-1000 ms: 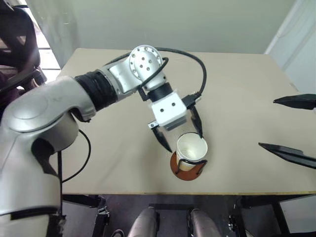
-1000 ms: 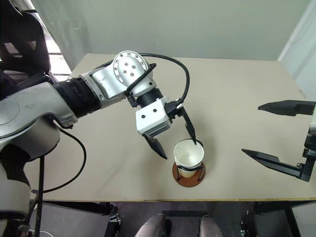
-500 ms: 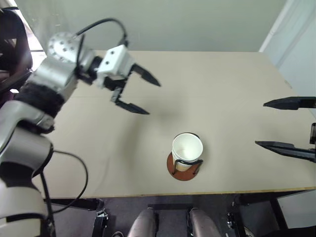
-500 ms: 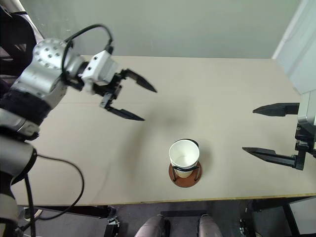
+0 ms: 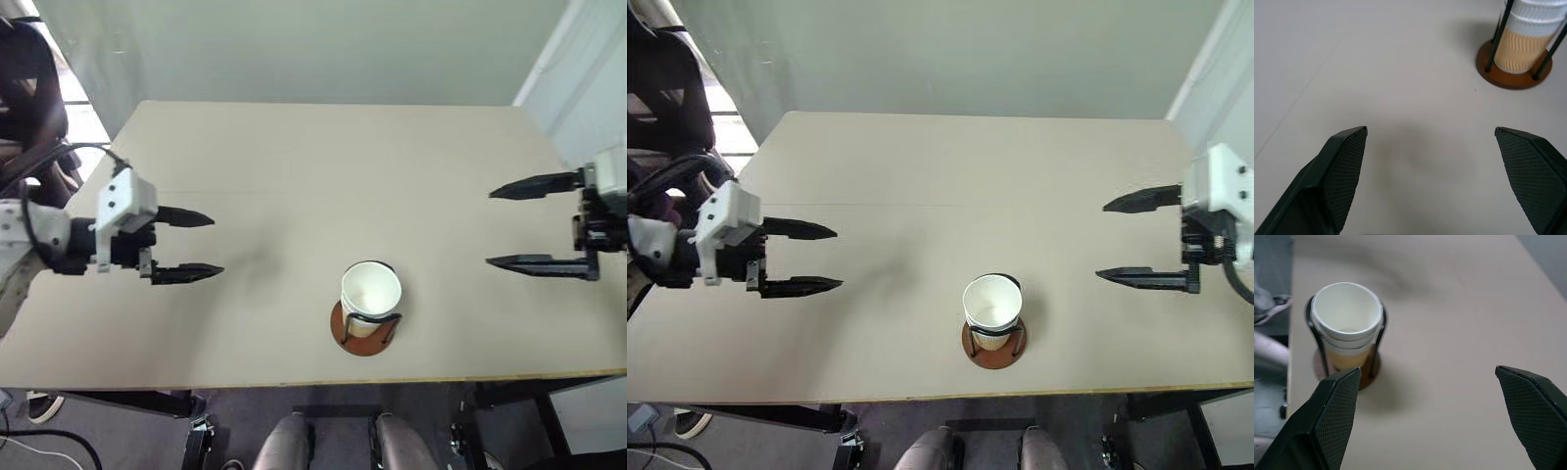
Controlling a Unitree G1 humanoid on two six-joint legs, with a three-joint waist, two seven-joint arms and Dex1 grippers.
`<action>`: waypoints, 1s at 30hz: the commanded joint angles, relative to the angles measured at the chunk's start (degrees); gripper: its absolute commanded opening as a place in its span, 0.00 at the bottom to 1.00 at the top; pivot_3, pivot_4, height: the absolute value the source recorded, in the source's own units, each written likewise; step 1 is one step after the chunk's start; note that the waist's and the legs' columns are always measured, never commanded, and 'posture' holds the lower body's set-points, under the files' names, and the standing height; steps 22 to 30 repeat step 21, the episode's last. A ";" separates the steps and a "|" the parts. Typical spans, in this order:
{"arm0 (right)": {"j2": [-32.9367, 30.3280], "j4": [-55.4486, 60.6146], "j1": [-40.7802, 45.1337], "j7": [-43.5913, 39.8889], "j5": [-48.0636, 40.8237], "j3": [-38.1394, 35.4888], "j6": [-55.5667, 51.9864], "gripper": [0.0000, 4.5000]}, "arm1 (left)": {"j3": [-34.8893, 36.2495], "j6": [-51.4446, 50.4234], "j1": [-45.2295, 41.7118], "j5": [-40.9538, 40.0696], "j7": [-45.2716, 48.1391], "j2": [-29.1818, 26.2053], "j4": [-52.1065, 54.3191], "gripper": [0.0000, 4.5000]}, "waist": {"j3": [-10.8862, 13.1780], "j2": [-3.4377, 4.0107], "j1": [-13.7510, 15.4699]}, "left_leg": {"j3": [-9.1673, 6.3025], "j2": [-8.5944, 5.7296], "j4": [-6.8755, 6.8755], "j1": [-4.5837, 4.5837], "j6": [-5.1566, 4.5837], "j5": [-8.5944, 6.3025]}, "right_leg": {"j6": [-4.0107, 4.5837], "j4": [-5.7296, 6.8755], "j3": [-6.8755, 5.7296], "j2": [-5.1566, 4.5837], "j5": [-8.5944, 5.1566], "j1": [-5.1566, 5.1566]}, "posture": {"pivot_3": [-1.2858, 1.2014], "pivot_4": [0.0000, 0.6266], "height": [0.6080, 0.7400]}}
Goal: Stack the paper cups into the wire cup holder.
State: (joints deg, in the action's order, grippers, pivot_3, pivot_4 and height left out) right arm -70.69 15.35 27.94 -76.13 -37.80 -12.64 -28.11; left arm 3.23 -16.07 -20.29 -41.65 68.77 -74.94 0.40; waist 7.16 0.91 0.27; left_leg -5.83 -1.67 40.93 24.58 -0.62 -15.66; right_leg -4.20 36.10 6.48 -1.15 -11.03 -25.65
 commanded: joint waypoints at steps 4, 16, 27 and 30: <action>1.70 -4.81 7.85 -3.96 3.58 6.19 2.51 1.00 | 15.05 -7.83 8.72 -0.80 -1.19 0.13 8.78 0.99 | -0.01 -0.03 -0.28 | 0.01 0.00 -0.39 -0.20 -0.12 -0.06 | 0.34 0.03 0.00 0.00 0.19 0.00 | 0.52 0.24 1.00; 6.13 -9.44 14.78 -7.62 7.60 11.19 4.04 1.00 | 26.49 -13.39 16.74 2.84 0.42 2.37 15.36 0.99 | -0.02 -0.04 -0.57 | -0.14 0.34 -0.89 -0.53 0.04 0.22 | 0.96 0.63 0.01 0.26 0.27 -0.18 | 0.52 0.24 1.00; 8.16 -10.86 16.86 -8.41 8.99 12.13 4.90 1.00 | 28.91 -14.67 18.38 3.99 0.67 3.11 17.12 0.99 | -0.02 -0.04 -0.59 | -0.18 0.38 -0.90 -0.54 0.07 0.22 | 1.14 0.75 0.00 0.31 0.20 -0.23 | 0.52 0.24 1.00; 8.16 -10.86 16.86 -8.41 8.99 12.13 4.90 1.00 | 28.91 -14.67 18.38 3.99 0.67 3.11 17.12 0.99 | -0.02 -0.04 -0.59 | -0.18 0.38 -0.90 -0.54 0.07 0.22 | 1.14 0.75 0.00 0.31 0.20 -0.23 | 0.52 0.24 1.00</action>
